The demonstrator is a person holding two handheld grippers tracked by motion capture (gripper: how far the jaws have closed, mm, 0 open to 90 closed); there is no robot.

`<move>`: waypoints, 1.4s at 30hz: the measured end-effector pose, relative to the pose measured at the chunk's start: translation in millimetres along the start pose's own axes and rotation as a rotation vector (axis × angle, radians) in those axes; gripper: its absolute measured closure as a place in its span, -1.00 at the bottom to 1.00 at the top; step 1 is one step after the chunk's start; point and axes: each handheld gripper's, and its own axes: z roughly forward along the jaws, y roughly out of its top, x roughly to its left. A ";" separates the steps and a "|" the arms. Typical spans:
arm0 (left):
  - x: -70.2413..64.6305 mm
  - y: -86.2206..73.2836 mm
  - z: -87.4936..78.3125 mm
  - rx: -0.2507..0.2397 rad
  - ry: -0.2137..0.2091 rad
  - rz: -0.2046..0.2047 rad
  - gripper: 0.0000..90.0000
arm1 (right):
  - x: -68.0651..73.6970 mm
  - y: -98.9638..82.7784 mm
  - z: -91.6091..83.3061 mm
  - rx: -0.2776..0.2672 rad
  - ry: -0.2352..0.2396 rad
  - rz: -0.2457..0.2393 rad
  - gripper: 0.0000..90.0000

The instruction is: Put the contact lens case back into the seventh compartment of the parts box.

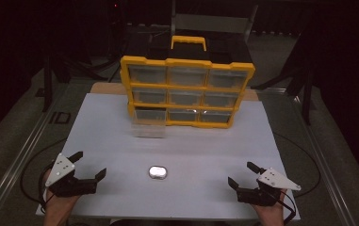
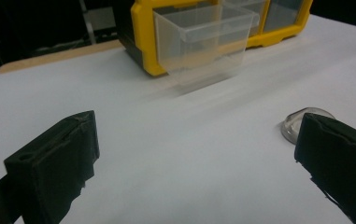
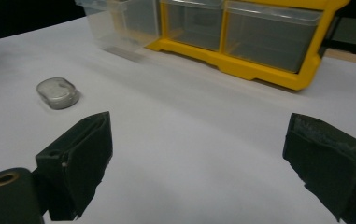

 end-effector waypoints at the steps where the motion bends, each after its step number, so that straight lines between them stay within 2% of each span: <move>1: -0.6 0.2 0.5 0.005 0.004 0.003 -0.98 | 0.2 -0.3 0.4 0.005 0.000 -0.001 -0.83; 8: -1.7 -1.0 2.3 0.015 -0.008 0.010 -0.98 | -1.1 -0.1 1.3 -0.001 0.005 0.013 -0.83; 28: -10.8 10.3 8.6 0.042 -0.013 0.067 -0.99 | 0.0 -0.4 3.3 0.011 -0.024 -0.014 -0.83; 36: -16.1 18.4 12.3 0.046 -0.043 0.098 -0.99 | -1.1 -0.1 2.7 0.005 -0.029 -0.009 -0.83; 37: -17.7 19.9 15.3 0.050 -0.057 0.108 -0.99 | -1.2 0.0 2.6 0.003 -0.029 -0.008 -0.83; 42: -18.9 23.1 23.0 0.054 -0.072 0.117 -0.99 | -2.7 -0.3 2.7 -0.001 -0.027 0.001 -0.83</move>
